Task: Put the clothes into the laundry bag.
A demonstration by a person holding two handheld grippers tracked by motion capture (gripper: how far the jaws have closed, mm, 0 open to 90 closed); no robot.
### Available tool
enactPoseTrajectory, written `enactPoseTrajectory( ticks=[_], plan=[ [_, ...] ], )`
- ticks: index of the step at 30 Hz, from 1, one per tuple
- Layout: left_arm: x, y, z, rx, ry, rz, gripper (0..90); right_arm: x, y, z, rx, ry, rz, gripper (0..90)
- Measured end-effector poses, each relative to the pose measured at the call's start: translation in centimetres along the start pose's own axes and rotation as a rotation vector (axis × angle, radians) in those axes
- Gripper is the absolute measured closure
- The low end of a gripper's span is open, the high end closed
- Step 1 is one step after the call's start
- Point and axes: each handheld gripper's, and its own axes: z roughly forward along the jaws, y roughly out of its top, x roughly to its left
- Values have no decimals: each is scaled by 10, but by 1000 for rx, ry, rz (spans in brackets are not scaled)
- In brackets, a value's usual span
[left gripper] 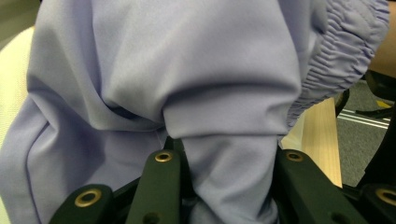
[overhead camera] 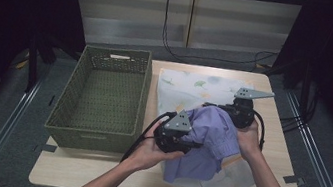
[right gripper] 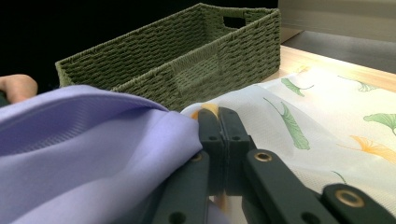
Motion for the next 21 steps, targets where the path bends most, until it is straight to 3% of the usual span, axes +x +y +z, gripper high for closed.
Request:
enactPoseTrajectory(
  ticks=[13,16,21],
  plan=[
    [4,-10,13,50,2,-9,714,0,0,-1,2,-1,-6,899],
    [4,-13,16,57,0,-27,714,0,0,-1,1,1,-4,899],
    [3,-21,24,100,7,-35,714,0,0,-1,2,1,-6,900]
  ],
)
